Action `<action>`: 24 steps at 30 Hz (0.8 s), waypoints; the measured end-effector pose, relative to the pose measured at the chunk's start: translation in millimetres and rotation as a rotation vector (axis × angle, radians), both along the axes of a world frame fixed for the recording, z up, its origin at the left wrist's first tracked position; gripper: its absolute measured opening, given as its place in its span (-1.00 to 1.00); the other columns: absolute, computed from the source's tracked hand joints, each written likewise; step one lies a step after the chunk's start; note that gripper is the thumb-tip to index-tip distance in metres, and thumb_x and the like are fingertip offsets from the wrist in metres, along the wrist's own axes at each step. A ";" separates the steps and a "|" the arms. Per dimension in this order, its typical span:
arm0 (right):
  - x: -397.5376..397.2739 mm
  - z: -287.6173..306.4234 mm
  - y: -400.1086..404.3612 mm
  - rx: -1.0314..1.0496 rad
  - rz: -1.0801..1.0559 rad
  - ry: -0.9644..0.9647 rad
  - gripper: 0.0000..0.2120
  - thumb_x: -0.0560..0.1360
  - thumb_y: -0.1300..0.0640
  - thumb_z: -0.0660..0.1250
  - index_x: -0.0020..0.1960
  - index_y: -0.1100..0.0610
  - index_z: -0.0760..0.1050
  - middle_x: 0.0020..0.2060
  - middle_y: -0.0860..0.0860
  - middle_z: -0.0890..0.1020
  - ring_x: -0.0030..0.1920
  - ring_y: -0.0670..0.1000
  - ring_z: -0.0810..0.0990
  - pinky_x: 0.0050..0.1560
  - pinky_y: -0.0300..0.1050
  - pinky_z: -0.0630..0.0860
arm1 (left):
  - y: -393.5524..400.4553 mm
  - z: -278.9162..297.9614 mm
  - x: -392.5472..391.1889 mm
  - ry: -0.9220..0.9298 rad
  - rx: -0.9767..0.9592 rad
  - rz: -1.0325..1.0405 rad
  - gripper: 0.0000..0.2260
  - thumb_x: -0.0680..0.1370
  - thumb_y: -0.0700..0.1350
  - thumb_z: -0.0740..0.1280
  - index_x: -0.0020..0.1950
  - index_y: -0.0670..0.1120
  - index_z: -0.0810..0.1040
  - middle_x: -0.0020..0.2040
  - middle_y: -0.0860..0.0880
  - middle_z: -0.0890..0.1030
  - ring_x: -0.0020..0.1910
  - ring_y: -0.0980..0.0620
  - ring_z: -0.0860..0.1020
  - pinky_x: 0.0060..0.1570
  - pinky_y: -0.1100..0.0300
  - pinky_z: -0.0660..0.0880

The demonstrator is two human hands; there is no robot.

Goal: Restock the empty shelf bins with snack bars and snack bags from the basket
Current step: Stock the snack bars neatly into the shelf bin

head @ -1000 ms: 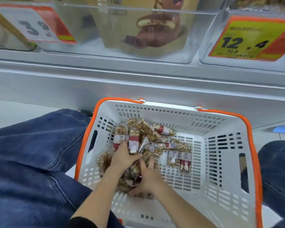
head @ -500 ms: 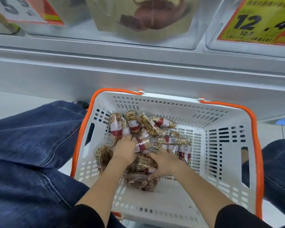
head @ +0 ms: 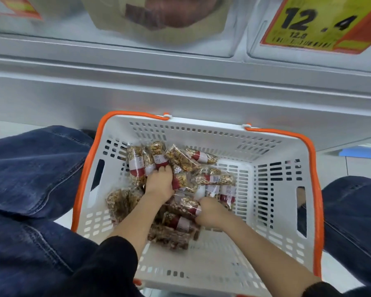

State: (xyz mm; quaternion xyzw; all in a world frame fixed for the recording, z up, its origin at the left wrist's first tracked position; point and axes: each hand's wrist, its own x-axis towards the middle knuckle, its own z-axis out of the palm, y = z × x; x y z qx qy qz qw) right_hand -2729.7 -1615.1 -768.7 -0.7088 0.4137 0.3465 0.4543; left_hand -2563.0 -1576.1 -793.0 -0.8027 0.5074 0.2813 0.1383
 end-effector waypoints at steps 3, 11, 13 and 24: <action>-17.5 36.2 -29.0 0.016 0.059 0.029 -0.62 0.44 0.20 0.34 0.24 0.24 0.42 -0.06 0.08 0.54 -0.11 0.02 0.57 -0.24 -0.16 0.50 | -11.7 25.0 4.8 0.068 0.069 -0.014 -0.58 0.40 -0.04 0.45 0.15 -0.13 0.39 0.06 -0.09 0.52 0.10 -0.11 0.51 -0.01 0.08 0.48; -72.7 235.4 -108.0 -0.240 0.140 -0.256 -0.50 0.44 0.03 0.42 0.35 -0.07 0.38 0.20 -0.19 0.50 0.06 -0.17 0.52 0.09 -0.31 0.44 | -56.1 211.6 -8.2 0.211 -0.056 -0.389 -0.57 0.32 0.04 0.50 0.06 -0.07 0.44 -0.12 0.03 0.55 -0.12 0.02 0.49 -0.22 0.17 0.42; -92.4 308.2 -113.6 -0.321 0.112 -0.372 -0.58 0.38 -0.02 0.48 0.21 -0.12 0.49 0.13 -0.27 0.55 0.05 -0.28 0.53 0.09 -0.44 0.41 | -58.9 285.6 -17.9 0.133 -0.222 -0.480 -0.63 0.28 0.03 0.50 -0.13 0.00 0.35 -0.26 0.06 0.43 -0.22 0.01 0.43 -0.31 0.15 0.35; -154.6 423.4 -212.9 -1.071 -0.520 -0.775 -0.78 0.41 0.22 0.46 0.04 0.10 0.55 -0.12 0.11 0.63 -0.15 0.03 0.53 -0.21 -0.19 0.48 | -192.5 459.4 -83.0 0.013 -0.643 -0.624 -0.70 0.30 -0.01 0.49 -0.18 -0.07 0.41 -0.27 0.03 0.48 -0.28 0.05 0.49 -0.39 0.15 0.38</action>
